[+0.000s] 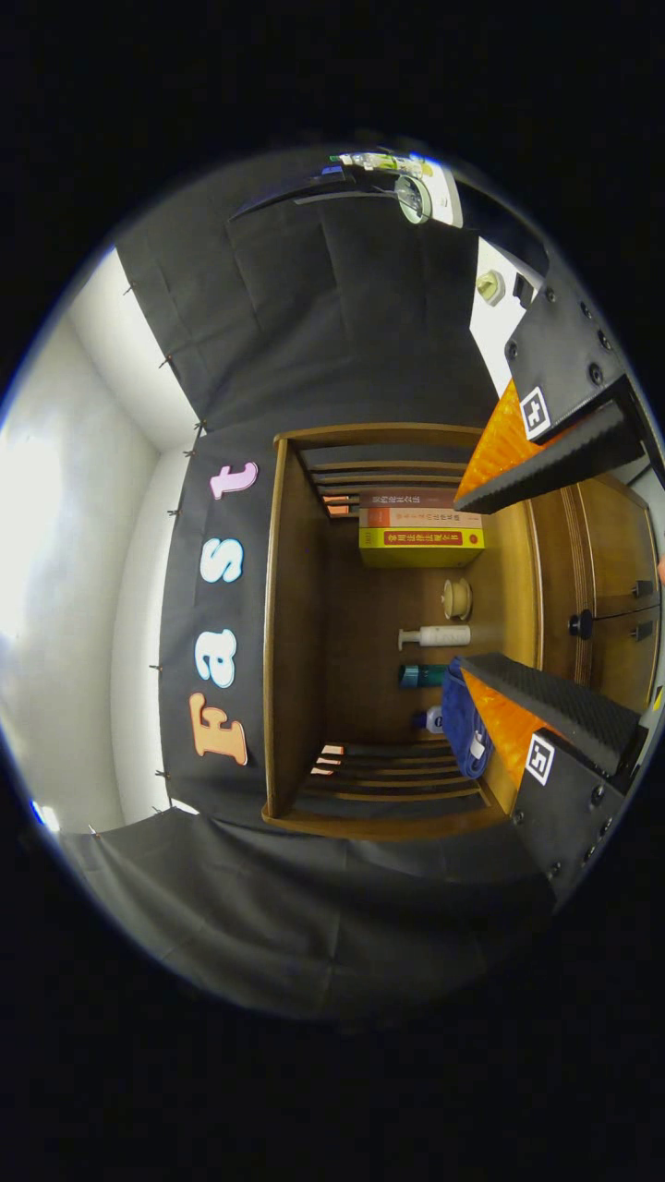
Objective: Pull open the drawer, take out the items inside it, and place them on the countertop above the cabinet.
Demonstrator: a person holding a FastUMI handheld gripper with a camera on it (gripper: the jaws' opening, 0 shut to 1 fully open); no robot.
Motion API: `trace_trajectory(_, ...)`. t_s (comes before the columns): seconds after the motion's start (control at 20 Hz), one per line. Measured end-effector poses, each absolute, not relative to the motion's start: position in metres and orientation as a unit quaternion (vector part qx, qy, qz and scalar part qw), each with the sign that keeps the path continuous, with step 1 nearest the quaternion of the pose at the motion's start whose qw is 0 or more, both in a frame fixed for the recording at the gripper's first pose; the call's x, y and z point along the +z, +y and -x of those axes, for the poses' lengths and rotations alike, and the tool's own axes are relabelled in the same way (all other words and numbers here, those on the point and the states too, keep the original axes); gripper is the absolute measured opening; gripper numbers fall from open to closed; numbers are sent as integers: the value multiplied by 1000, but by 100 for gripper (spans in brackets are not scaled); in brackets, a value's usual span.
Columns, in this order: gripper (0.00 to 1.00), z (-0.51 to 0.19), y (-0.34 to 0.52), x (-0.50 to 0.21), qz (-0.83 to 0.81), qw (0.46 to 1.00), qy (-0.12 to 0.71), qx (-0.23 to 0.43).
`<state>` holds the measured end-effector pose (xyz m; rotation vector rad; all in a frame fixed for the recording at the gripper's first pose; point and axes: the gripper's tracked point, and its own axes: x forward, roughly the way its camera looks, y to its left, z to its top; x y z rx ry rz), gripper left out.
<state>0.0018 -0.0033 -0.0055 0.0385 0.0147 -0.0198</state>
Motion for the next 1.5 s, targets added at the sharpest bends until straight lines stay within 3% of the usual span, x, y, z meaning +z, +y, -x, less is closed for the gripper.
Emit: trace_trajectory(1.5,99,-6,1,-14,-16,1000,15,-8)
